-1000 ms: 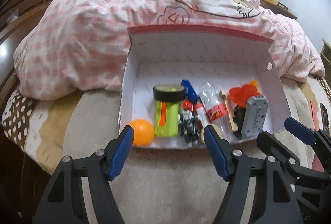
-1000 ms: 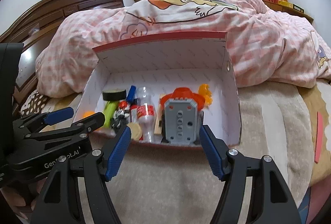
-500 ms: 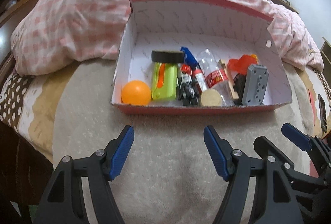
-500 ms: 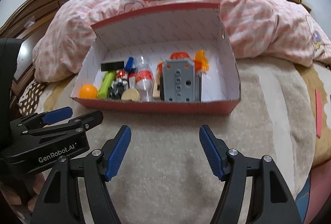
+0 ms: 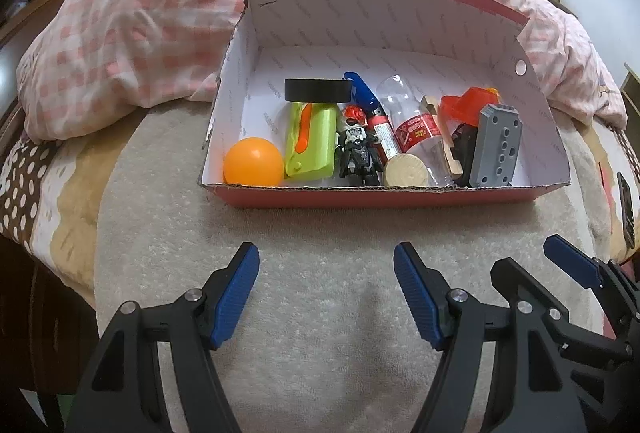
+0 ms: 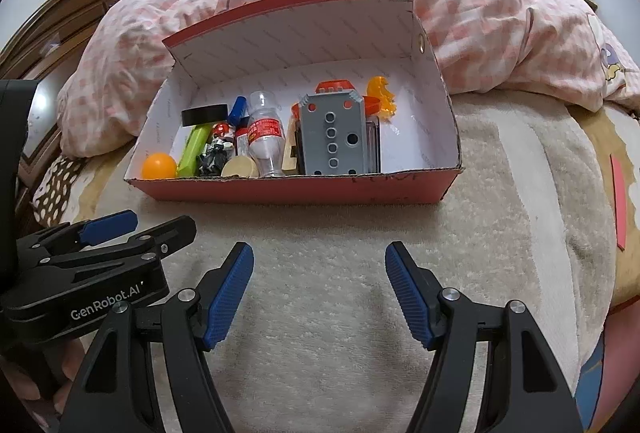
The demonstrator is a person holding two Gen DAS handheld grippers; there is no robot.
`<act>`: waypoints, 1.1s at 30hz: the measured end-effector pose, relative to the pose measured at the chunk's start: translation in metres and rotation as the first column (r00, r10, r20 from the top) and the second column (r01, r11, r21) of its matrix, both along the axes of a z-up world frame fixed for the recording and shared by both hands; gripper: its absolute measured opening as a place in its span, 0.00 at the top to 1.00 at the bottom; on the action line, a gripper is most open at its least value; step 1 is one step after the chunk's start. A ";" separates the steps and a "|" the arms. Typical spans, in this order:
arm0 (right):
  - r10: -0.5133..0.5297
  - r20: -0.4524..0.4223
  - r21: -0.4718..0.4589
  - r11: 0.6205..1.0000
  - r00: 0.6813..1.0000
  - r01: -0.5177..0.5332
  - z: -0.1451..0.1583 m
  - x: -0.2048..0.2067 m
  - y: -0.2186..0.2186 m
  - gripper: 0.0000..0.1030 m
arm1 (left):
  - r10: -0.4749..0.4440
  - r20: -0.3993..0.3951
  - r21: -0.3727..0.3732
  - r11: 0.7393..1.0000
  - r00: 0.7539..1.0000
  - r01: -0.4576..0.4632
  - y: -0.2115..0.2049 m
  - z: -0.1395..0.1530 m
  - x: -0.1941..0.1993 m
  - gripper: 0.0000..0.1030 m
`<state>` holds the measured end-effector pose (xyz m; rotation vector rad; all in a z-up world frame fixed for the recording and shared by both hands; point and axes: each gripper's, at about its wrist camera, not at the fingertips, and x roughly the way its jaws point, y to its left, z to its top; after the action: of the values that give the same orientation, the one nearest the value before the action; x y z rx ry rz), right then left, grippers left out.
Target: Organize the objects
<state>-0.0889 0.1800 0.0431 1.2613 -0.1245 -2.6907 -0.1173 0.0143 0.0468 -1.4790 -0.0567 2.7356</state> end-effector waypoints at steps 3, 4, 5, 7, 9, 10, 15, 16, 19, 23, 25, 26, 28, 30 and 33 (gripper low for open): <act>0.000 0.001 0.001 1.000 1.000 0.000 0.000 0.000 0.000 0.32 | 0.001 0.002 -0.003 1.000 1.000 -0.001 0.000 -0.001 -0.001 0.32; 0.000 0.001 0.001 1.000 1.000 0.000 -0.001 0.000 0.000 0.32 | 0.002 0.003 -0.004 1.000 1.000 -0.002 0.000 -0.001 -0.001 0.32; 0.000 0.001 0.002 1.000 1.000 0.000 -0.001 -0.001 0.000 0.32 | 0.002 0.003 -0.005 1.000 1.000 -0.002 0.001 -0.001 -0.001 0.32; 0.000 0.003 0.002 1.000 1.000 0.000 -0.001 0.000 0.000 0.32 | 0.002 0.003 -0.004 1.000 1.000 -0.002 0.000 -0.001 -0.001 0.32; 0.000 0.003 0.002 1.000 1.000 0.000 -0.001 0.000 0.000 0.32 | 0.003 0.003 -0.006 1.000 1.000 -0.003 0.001 0.000 -0.001 0.32; 0.000 0.003 0.003 1.000 1.000 0.000 -0.001 0.000 0.000 0.32 | 0.004 0.002 -0.008 1.000 1.000 -0.004 0.001 0.000 0.000 0.32; 0.000 0.004 0.001 1.000 1.000 0.000 -0.002 0.000 0.000 0.32 | 0.005 -0.002 -0.014 1.000 1.000 -0.006 0.001 -0.001 0.000 0.32; 0.000 0.005 0.001 1.000 1.000 0.000 -0.002 0.000 0.000 0.32 | 0.005 -0.001 -0.013 1.000 1.000 -0.005 0.001 -0.001 0.000 0.32; 0.000 0.004 0.003 1.000 1.000 0.000 -0.002 0.000 0.000 0.32 | 0.005 -0.001 -0.013 1.000 1.000 -0.005 0.001 -0.001 0.001 0.32; 0.000 0.005 0.002 1.000 1.000 0.000 -0.002 0.000 0.000 0.32 | 0.005 0.000 -0.013 1.000 1.000 -0.005 0.001 -0.001 0.001 0.32; 0.000 0.004 0.002 1.000 1.000 0.000 -0.002 0.000 0.000 0.32 | 0.006 0.001 -0.012 1.000 1.000 -0.006 0.001 -0.001 0.001 0.32; 0.000 0.004 0.002 1.000 1.000 0.000 -0.002 0.000 0.000 0.32 | 0.006 0.001 -0.012 1.000 1.000 -0.006 0.001 -0.001 0.001 0.32; 0.000 0.004 0.003 1.000 1.000 0.000 -0.002 0.000 0.000 0.32 | 0.006 0.000 -0.012 1.000 1.000 -0.006 0.001 -0.001 0.001 0.32; 0.000 0.004 0.003 1.000 1.000 0.000 -0.002 0.000 0.000 0.32 | 0.006 0.000 -0.012 1.000 1.000 -0.006 0.001 -0.001 0.001 0.32; 0.000 0.005 0.003 1.000 1.000 0.000 -0.002 0.000 0.000 0.32 | 0.005 0.001 -0.012 1.000 1.000 -0.005 0.001 -0.001 0.001 0.32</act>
<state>-0.0887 0.1801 0.0413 1.2685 -0.1208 -2.6890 -0.1160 0.0153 0.0456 -1.4854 -0.0446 2.7441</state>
